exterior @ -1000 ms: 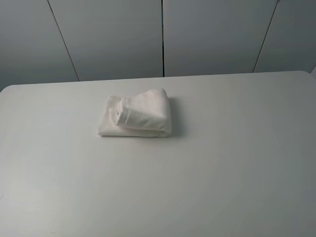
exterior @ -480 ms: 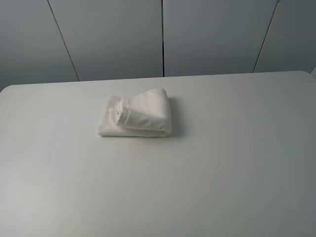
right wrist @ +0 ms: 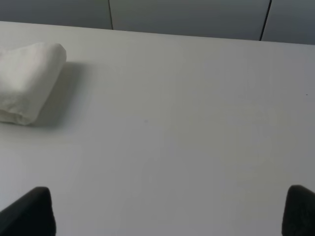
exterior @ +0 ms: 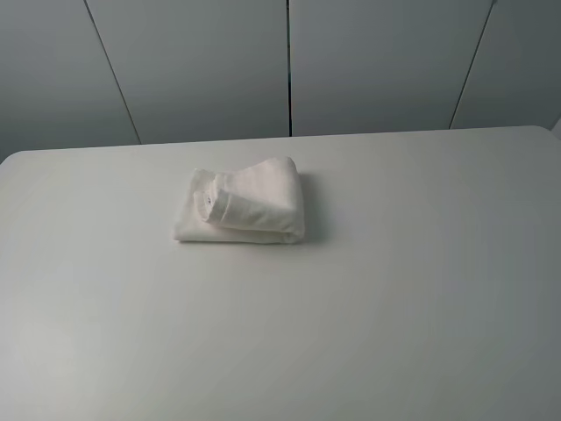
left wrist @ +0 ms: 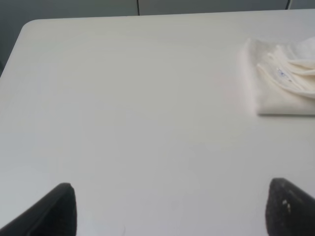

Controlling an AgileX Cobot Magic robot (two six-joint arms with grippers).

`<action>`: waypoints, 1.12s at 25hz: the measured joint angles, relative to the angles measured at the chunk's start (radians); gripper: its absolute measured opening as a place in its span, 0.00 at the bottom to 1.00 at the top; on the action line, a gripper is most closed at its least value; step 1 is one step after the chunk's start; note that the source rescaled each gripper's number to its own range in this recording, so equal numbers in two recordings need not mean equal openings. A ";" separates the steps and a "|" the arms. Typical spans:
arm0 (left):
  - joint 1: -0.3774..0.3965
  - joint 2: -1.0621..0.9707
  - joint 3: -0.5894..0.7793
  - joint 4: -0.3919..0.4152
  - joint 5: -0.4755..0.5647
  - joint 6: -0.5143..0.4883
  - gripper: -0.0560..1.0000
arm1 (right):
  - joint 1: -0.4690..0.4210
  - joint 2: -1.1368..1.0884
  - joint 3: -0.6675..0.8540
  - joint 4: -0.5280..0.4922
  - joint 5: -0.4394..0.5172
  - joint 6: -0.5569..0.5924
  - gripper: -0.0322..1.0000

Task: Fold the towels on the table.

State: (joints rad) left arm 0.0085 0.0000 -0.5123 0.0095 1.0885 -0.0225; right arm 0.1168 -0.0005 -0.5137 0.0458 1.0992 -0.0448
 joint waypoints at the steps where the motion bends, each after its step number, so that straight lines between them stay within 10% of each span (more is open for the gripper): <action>1: 0.000 0.000 0.000 0.000 0.000 0.000 0.99 | 0.000 0.000 0.000 0.000 0.000 0.000 1.00; 28: 0.000 0.000 0.000 0.000 0.000 0.000 0.99 | 0.000 0.000 0.000 0.000 0.000 0.002 1.00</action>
State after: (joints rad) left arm 0.0085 0.0000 -0.5123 0.0095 1.0885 -0.0225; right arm 0.1168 -0.0005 -0.5137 0.0458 1.0992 -0.0429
